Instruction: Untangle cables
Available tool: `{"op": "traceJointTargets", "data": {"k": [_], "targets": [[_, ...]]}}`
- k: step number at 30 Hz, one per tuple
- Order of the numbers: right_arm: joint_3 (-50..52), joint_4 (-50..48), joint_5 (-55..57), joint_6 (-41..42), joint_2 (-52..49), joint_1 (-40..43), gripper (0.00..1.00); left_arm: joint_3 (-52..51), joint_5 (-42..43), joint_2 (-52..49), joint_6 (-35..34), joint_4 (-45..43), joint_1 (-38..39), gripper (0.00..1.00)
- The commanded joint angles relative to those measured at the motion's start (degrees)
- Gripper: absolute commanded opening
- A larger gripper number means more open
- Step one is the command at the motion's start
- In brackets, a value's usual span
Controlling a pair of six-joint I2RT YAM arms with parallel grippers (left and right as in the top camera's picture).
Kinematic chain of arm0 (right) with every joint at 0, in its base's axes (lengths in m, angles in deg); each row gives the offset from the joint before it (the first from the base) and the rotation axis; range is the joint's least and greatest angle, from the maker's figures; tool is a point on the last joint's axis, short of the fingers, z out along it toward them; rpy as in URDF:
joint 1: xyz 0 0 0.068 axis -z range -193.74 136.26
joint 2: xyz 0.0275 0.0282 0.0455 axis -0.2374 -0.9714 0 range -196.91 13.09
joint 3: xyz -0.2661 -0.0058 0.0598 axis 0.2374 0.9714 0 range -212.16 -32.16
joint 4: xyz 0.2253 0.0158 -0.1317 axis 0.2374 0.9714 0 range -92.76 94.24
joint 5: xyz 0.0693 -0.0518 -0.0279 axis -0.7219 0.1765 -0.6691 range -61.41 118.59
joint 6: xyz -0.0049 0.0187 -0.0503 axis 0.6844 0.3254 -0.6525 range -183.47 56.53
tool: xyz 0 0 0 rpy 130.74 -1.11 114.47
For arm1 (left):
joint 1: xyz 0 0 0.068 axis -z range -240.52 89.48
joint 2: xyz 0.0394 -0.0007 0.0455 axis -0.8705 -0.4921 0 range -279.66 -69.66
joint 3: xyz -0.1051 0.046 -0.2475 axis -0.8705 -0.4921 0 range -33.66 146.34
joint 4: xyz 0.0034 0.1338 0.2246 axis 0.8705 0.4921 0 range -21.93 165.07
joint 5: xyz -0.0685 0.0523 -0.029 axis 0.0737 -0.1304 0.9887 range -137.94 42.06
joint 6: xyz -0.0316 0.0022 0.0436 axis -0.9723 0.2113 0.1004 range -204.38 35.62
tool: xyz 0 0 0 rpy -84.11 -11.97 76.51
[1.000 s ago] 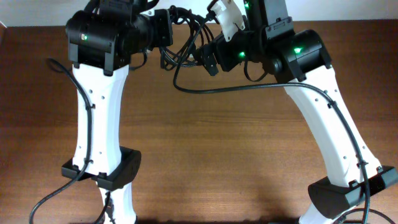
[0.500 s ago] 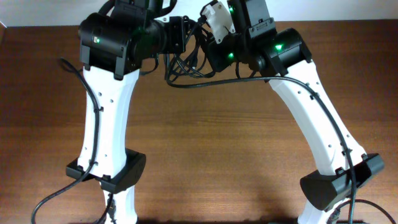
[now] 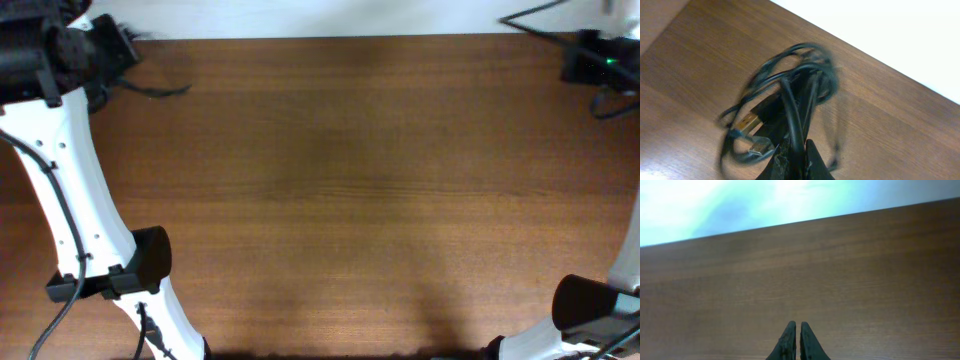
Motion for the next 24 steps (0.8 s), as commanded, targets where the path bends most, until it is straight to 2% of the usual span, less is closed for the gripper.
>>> {"op": "traceJointTargets", "data": {"k": [1, 5, 6, 10, 13, 17, 20, 21, 24], "targets": [[-0.13, 0.22, -9.97, -0.48, 1.03, 0.94, 0.04, 0.59, 3.80, 2.75, 0.35, -0.17, 2.93, 0.00], [-0.13, 0.74, -8.92, -0.55, 1.03, -4.37, 0.04, 0.59, 3.96, 2.58, 0.50, -0.37, 10.01, 0.00], [-0.13, 0.72, -4.83, -0.52, 1.27, -8.02, 0.04, 0.59, 3.96, 2.03, 0.50, -1.27, 15.08, 0.00], [-0.13, 0.68, 0.63, -0.48, 2.43, -12.17, 0.04, -0.15, 4.50, -0.94, 0.50, -1.70, 24.06, 0.00], [-0.15, 0.39, 0.85, -0.50, 4.22, -12.35, 0.04, -1.29, 10.08, -5.64, 1.31, -0.35, 30.86, 0.00], [-0.15, -0.37, 5.70, -0.52, 6.78, -11.52, 0.04, -2.75, 19.41, -9.90, 13.07, -0.15, 36.83, 0.00], [-0.15, -0.66, 6.34, -0.52, 8.17, -11.50, 0.04, -4.24, 35.74, -10.97, 32.17, -0.15, 39.63, 0.00], [-0.15, -0.63, 6.34, -0.52, 8.24, -11.50, 0.04, -4.63, 38.42, -10.97, 37.03, -0.15, 40.22, 0.00], [-0.15, -0.04, 6.34, -0.52, 8.24, -11.50, 0.04, -6.14, 38.95, -10.99, 48.87, -0.15, 40.92, 0.00]]}}
